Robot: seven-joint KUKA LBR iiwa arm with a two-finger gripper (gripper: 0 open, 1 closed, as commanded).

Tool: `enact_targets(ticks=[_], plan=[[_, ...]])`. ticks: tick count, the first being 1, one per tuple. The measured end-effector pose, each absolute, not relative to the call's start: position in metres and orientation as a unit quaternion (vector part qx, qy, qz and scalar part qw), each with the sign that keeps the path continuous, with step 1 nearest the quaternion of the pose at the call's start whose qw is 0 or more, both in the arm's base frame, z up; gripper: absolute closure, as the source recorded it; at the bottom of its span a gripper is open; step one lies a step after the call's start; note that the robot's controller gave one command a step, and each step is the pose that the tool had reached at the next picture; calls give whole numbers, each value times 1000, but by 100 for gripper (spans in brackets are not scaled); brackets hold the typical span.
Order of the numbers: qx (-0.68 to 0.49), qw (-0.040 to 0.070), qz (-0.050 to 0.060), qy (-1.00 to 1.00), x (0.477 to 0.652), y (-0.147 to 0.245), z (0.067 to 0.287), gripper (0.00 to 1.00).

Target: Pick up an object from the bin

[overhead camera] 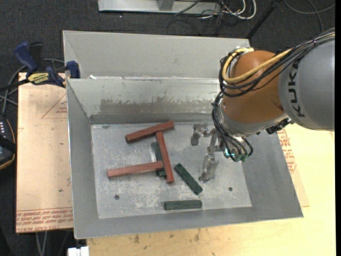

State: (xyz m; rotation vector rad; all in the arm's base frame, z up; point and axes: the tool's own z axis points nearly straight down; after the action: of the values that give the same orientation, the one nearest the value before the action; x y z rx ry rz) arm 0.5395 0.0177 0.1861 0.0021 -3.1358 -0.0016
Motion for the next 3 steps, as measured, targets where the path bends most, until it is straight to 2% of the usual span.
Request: enact_targets(ticks=[1,2,3], plan=[[-2,3,-1,-1000,539,4,66,0],[-2,-3,-1,-1000,543,4,72,100],[-2,-1,-1,-1000,541,4,70,0]])
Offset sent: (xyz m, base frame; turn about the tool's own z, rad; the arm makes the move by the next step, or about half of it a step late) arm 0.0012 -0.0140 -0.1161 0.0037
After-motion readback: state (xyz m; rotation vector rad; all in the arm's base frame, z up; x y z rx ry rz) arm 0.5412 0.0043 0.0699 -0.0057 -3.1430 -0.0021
